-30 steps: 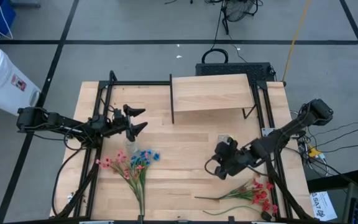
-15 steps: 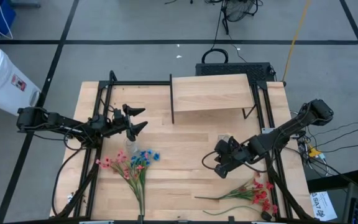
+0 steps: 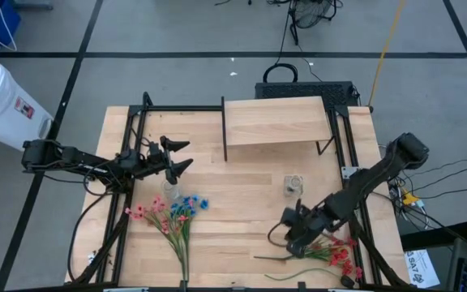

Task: Pick and place flowers into a vace then onto a shelf
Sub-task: Put the red flowers into the right transparent vase

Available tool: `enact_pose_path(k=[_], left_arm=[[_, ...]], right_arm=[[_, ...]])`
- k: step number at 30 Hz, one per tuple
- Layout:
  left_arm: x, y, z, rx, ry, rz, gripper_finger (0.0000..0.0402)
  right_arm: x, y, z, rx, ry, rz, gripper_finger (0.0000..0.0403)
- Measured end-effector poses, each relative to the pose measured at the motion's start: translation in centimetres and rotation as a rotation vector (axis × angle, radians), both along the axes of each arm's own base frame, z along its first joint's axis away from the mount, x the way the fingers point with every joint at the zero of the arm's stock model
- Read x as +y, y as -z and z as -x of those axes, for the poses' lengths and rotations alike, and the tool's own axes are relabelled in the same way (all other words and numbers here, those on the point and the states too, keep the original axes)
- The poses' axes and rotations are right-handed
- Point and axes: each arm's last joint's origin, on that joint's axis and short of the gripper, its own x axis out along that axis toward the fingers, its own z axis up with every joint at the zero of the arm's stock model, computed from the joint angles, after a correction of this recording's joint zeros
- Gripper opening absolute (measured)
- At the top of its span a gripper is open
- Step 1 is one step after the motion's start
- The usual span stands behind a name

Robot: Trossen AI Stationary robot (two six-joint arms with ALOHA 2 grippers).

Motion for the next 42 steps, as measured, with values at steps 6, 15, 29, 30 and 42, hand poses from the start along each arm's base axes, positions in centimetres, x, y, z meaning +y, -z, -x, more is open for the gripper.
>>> enact_pose_path(k=[6,15,29,30,42], left_arm=[[0.1,0.1,0.0,0.013,-0.027,0.01,0.0365],[0.1,0.2,0.0,0.016,-0.027,0.009,0.0365],[0.1,0.3,0.0,0.036,-0.028,0.008,0.0365],[0.1,0.3,0.0,0.037,-0.028,0.008,0.0365],[0.1,0.4,-0.1,0.041,-0.028,0.008,0.0365]], right_arm=[[2.1,3.6,-1.6,0.007,-0.105,-0.008,0.0136],[4.0,5.0,-0.8,0.039,-0.171,-0.026,0.0214],[5.3,6.8,0.4,0.049,-0.255,0.102,0.0183],[5.4,7.1,0.3,0.06,-0.261,0.101,0.0181],[6.0,8.0,1.0,0.043,-0.33,0.202,0.0178]])
